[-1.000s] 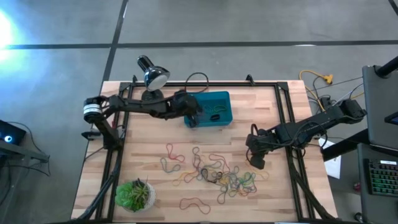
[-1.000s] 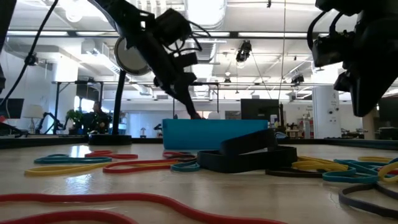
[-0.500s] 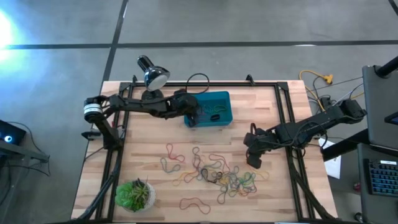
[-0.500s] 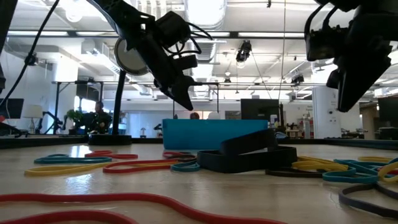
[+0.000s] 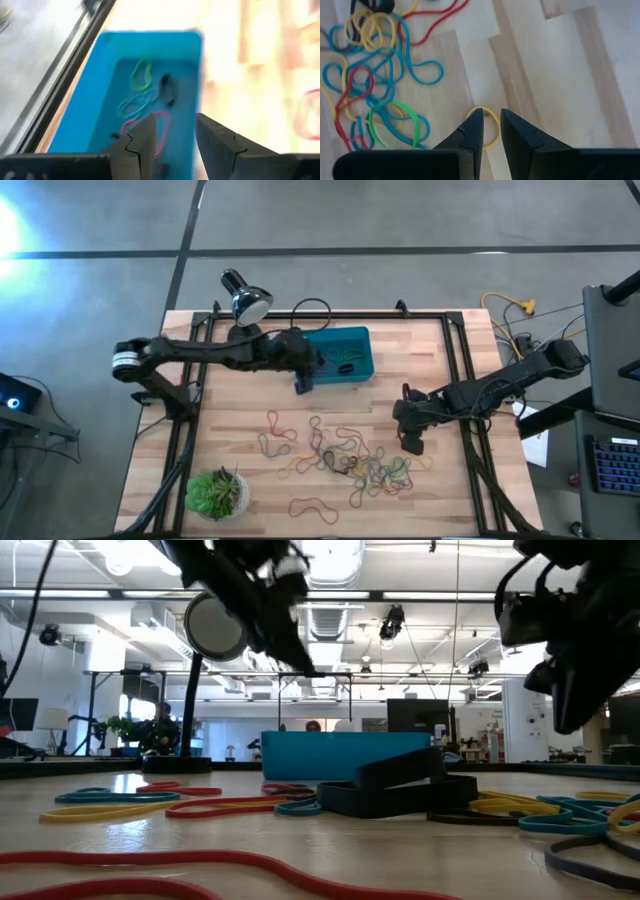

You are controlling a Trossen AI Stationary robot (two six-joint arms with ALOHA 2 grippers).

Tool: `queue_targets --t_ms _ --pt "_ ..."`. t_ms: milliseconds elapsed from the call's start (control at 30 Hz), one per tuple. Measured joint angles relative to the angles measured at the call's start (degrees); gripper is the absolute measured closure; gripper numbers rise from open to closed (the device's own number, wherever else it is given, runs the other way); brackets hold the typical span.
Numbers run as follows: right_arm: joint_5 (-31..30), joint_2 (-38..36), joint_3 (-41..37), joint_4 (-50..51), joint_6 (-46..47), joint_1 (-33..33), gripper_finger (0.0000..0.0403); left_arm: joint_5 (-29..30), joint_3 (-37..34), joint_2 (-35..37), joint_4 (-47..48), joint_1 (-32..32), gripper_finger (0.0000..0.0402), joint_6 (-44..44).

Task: Pick and place rubber bands into bin
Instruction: Put the green rubber band into the blue bin

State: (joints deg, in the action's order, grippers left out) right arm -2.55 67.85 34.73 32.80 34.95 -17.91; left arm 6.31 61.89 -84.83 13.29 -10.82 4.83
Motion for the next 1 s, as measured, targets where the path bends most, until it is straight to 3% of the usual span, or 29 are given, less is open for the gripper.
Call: queue_targets --t_ms 100,267,333,567,733,1000 --pt "2.83 0.0 -3.04 -5.71 -1.91 -1.24 0.0346 -2.85 -0.02 4.11 0.31 1.96 0.0283 0.03" --pt "15.87 0.0 -7.66 -13.18 -0.56 -3.31 0.0346 -2.91 -0.11 9.54 3.28 4.59 0.0283 0.03" --pt "17.86 0.0 -8.7 -15.51 1.44 -4.38 0.0346 -2.91 -0.32 11.35 4.59 5.14 0.0283 0.0" --pt "16.15 0.28 -9.32 -24.63 0.6 -5.88 0.0346 -2.84 -1.67 12.8 5.16 5.51 0.0283 -1.91" --pt "11.47 1.48 -9.43 -25.63 -1.51 -5.85 0.0346 -2.87 -3.26 12.21 5.28 5.66 0.0283 -4.48" --pt "10.4 6.38 -8.91 -26.69 -6.07 -6.31 0.0346 -2.96 -3.43 11.78 4.7 5.78 0.0283 -5.78"
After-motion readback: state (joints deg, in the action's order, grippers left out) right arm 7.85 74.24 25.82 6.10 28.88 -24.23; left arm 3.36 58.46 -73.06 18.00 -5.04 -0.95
